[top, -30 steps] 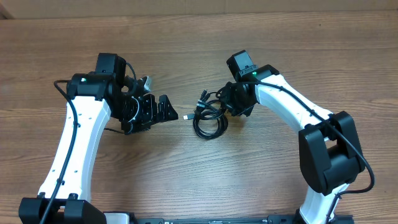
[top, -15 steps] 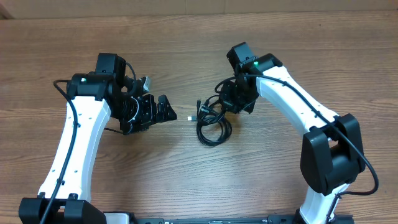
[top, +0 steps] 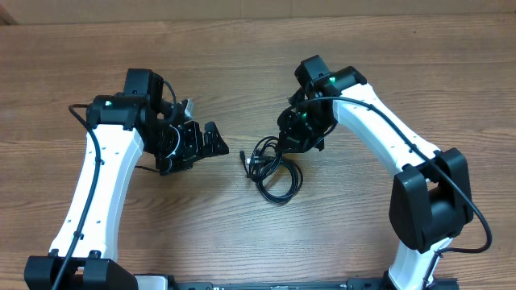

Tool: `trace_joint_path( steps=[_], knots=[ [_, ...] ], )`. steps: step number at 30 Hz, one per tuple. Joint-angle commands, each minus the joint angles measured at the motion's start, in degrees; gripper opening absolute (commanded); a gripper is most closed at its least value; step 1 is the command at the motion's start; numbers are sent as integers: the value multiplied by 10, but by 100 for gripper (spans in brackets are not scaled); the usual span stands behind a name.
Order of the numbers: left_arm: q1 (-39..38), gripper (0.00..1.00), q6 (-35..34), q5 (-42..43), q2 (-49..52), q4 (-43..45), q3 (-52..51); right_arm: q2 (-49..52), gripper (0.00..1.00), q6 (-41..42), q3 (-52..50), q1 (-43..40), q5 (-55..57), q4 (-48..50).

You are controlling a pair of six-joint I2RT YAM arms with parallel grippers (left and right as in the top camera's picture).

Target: Untangle cables

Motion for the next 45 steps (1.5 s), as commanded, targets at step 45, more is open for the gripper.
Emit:
trace_joint_path(
  steps=[45],
  knots=[
    [-145,99,-132,-102,54,158,5,-154,4,-101,89,2,-189,-56]
  ],
)
